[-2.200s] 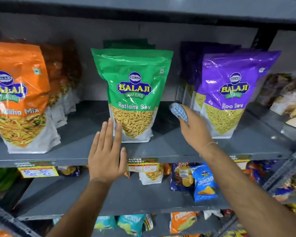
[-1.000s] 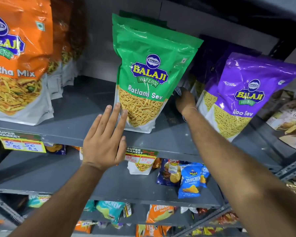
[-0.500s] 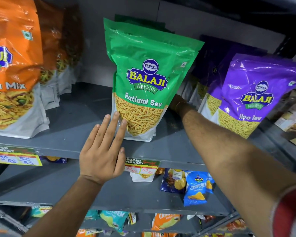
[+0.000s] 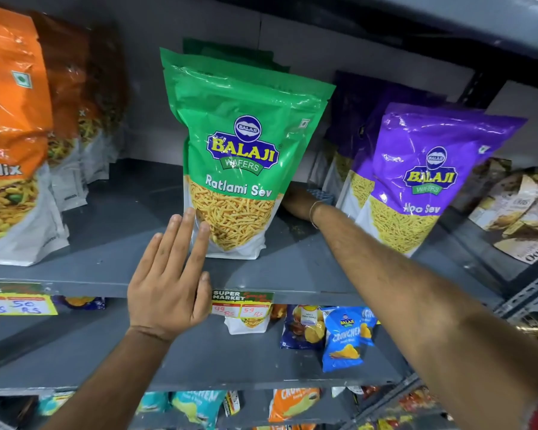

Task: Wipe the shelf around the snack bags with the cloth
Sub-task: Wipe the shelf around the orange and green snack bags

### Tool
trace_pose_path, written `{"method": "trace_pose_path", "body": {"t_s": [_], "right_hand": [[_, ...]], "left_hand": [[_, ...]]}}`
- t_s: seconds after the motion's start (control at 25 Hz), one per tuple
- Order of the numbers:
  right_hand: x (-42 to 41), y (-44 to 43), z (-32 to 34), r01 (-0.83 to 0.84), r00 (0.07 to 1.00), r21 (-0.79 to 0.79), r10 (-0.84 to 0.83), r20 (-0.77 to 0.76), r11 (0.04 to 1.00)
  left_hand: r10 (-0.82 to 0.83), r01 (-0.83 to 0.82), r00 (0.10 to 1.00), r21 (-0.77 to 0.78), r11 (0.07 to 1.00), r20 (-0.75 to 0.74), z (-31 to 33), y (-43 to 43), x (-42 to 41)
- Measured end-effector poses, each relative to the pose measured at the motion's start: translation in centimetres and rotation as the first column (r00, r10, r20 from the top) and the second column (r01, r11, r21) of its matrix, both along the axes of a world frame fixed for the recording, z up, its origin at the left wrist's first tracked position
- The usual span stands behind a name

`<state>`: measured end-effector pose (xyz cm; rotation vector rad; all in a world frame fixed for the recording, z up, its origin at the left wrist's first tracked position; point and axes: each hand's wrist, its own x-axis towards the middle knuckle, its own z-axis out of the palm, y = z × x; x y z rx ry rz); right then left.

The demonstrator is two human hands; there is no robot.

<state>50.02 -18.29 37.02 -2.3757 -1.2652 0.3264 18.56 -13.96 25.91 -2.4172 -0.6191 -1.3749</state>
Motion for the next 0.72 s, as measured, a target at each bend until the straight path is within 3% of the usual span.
{"method": "trace_pose_path", "body": {"t_s": [0.28,0.52,0.72], "right_hand": [[2.4,1.2,-1.6,-0.013,0.998,0.000,0.013,-0.067,1.000],[0.3,-1.5,-0.9,-0.070,0.995,-0.133,0.079,0.067,0.989],[1.2,-1.5,-0.6,-0.094,0.988,-0.082,0.103,0.114,0.992]], "left_hand": [[0.002,-0.003,1.000,-0.031,1.000,-0.014,0.2,-0.4,0.0],[-0.001,-0.001,0.999,-0.053,0.999,-0.039,0.2,-0.3,-0.1],[-0.005,0.002,0.999,-0.065,0.998,-0.037,0.3,-0.6,-0.1]]}}
